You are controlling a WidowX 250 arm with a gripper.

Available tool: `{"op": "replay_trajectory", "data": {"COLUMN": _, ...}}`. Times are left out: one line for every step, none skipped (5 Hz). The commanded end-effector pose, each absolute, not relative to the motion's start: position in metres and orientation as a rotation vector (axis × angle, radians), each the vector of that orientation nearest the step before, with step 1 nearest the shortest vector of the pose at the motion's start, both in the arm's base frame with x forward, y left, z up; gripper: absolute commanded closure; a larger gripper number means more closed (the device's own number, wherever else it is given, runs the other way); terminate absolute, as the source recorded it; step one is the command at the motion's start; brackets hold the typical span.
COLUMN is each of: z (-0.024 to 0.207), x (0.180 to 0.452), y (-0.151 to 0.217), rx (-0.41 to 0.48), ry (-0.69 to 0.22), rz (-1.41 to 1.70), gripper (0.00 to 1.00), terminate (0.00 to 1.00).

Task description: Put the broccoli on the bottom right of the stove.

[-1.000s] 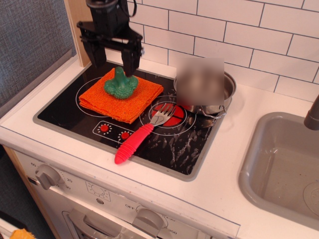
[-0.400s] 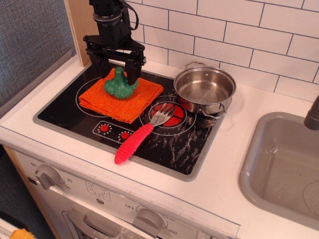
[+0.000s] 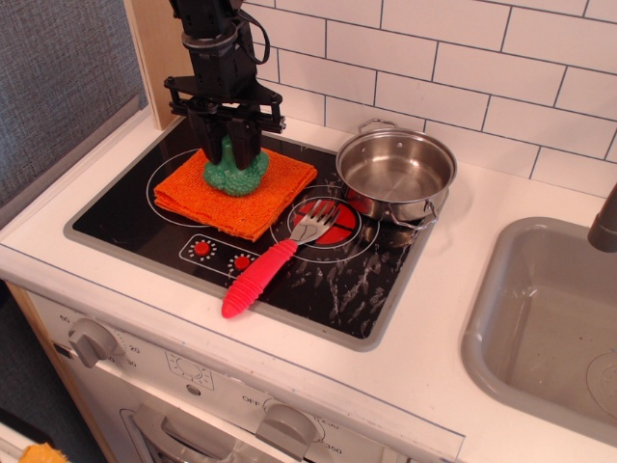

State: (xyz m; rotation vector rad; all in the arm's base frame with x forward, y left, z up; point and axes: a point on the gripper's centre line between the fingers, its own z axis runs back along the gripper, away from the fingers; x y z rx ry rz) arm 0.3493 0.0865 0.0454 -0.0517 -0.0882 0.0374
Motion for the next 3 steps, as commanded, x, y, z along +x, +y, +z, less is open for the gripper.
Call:
{"op": "replay_trajectory", "data": {"z": 0.067, "x": 0.341, "y": 0.104, "rx": -0.077, "ry": -0.126, "rz": 0.033, "gripper": 1.00, "terminate": 0.00}}
{"op": "replay_trajectory", "data": {"z": 0.104, "x": 0.331, "y": 0.068, "rx": -0.051, "ry": -0.206, "rz": -0.052, "gripper": 1.00, "terminate": 0.00}}
{"op": "replay_trajectory", "data": {"z": 0.112, "x": 0.316, "y": 0.024, "rx": -0.054, "ry": -0.233, "rz": -0.150, "gripper": 1.00, "terminate": 0.00}}
